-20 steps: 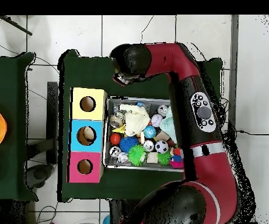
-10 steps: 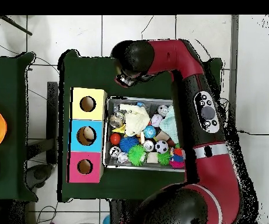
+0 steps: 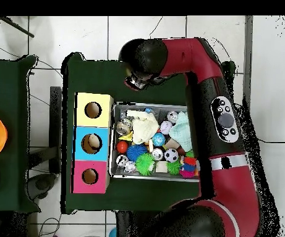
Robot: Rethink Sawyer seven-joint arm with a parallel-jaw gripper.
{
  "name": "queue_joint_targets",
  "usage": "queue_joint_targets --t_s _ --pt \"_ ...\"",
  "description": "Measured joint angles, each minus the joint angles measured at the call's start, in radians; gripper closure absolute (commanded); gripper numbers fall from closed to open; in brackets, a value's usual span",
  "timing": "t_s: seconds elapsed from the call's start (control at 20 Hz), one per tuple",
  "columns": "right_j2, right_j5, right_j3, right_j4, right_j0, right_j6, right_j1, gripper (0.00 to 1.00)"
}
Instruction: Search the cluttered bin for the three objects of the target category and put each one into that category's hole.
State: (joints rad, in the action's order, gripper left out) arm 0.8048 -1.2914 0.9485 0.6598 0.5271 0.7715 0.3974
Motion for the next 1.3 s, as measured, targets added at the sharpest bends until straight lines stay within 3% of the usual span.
queue_joint_targets --t_s 0.3,0.9,1.15,1.3 --pt "0.0 0.0 -0.001 0.0 0.02 0.0 -0.003 0.0" --pt "0.0 0.009 -0.009 0.006 0.064 -0.052 -0.078 0.0" --pt "-0.003 0.035 0.024 0.006 0.094 -0.057 -0.075 0.0" --pt "-0.009 0.045 0.085 0.006 0.132 -0.057 -0.042 0.0"
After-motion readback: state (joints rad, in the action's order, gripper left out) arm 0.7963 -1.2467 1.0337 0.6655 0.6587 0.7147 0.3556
